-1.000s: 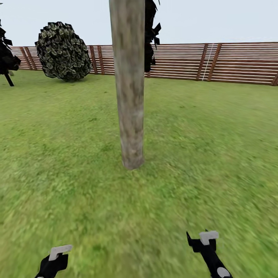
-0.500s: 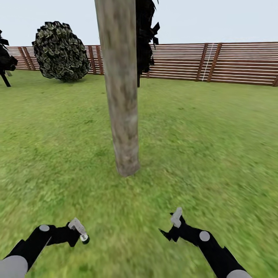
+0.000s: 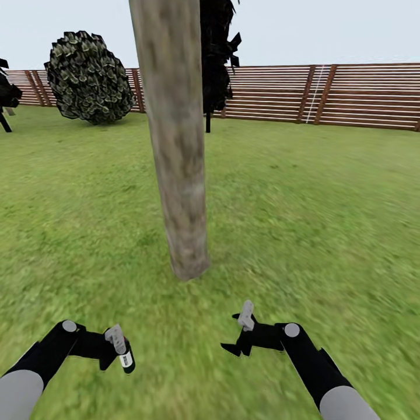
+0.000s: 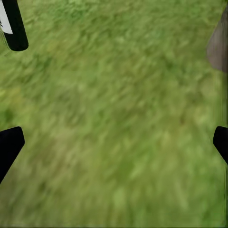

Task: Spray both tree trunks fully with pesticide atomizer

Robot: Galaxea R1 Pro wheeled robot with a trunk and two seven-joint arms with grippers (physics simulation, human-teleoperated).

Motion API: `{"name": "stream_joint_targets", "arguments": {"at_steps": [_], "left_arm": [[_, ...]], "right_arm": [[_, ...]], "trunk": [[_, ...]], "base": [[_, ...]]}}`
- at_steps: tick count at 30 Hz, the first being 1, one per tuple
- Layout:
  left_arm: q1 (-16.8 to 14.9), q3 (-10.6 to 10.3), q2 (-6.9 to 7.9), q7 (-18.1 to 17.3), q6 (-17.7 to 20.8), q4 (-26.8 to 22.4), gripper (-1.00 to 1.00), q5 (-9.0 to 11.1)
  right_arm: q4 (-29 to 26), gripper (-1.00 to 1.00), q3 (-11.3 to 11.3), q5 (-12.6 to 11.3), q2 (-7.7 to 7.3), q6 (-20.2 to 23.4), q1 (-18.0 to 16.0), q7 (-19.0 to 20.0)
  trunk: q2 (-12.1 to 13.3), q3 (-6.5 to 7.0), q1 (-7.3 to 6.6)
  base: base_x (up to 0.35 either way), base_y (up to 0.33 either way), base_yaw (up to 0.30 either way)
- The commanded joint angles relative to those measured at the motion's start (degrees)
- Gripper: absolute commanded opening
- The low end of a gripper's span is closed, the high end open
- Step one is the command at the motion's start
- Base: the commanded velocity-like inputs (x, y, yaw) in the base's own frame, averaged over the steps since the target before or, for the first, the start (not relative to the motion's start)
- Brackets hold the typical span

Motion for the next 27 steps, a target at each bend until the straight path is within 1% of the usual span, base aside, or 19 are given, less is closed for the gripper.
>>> {"name": "stream_joint_targets", "arguments": {"at_steps": [1, 5, 10, 11, 17, 23, 24, 25, 26, 27], "left_arm": [[0.03, 0.34, -0.07, -0.32, 0.07, -0.07, -1.00, -0.38], [0.09, 0.35, -0.20, -0.30, 0.05, -0.10, -1.00, -0.32], [-0.01, 0.11, -1.30, -0.35, 0.05, -0.16, -1.00, -0.34], [-0.04, 0.05, -1.73, -0.32, 0.05, -0.17, -1.00, -0.38], [-0.10, 0.00, -2.29, -0.30, 0.05, -0.15, -1.00, -0.49], [0.00, -0.07, -2.60, -0.26, -0.02, -0.11, -1.00, -0.51], [-0.02, -0.08, -2.64, -0.21, -0.03, -0.12, -1.00, -0.50], [-0.03, -0.08, -2.67, -0.16, -0.03, -0.12, -1.00, -0.49], [-0.03, -0.09, -2.74, -0.05, -0.03, -0.13, -1.00, -0.52], [-0.07, -0.27, -3.14, -0.06, -0.09, -0.10, -1.00, -0.60]], "right_arm": [[-0.09, 1.00, 0.06, 0.46, -0.02, -0.27, -0.02, 0.07], [-0.09, 1.00, 0.09, 0.46, -0.01, -0.29, -0.01, 0.08], [-0.09, 1.00, 0.14, 0.46, -0.01, -0.30, -0.01, 0.08], [-0.09, 1.00, 0.15, 0.46, 0.01, -0.30, -0.01, 0.08], [-0.03, 1.00, 0.15, 0.46, -0.01, -0.30, -0.01, 0.08], [0.13, 1.00, 0.43, 0.50, 0.06, -0.30, -0.02, 0.08], [0.15, 1.00, 1.27, 0.51, 0.07, -0.30, -0.04, 0.08], [0.14, 1.00, 2.82, 0.53, 0.07, -0.30, -0.05, 0.08], [0.15, 1.00, 5.04, 0.52, 0.08, -0.30, -0.03, 0.06], [-0.06, 1.00, 12.98, 0.44, 0.21, -0.18, -0.05, -0.16]], "trunk": [[-0.02, -0.05, 0.03], [-0.02, -0.05, 0.03], [-0.02, -0.05, 0.03], [-0.02, -0.05, 0.03], [-0.02, -0.05, 0.03], [-0.02, -0.05, 0.03], [-0.02, -0.05, 0.03], [-0.02, -0.05, 0.03], [-0.02, -0.05, 0.03], [-0.02, -0.05, 0.03]], "base": [[0.338, 0.123, 0.000], [0.338, 0.136, 0.000], [0.339, 0.143, 0.000], [0.339, 0.088, 0.000], [0.336, 0.029, 0.000], [0.087, 0.002, 0.000], [0.013, 0.000, 0.000], [0.009, 0.000, 0.000], [0.005, 0.000, 0.000], [0.001, 0.000, 0.000]]}}
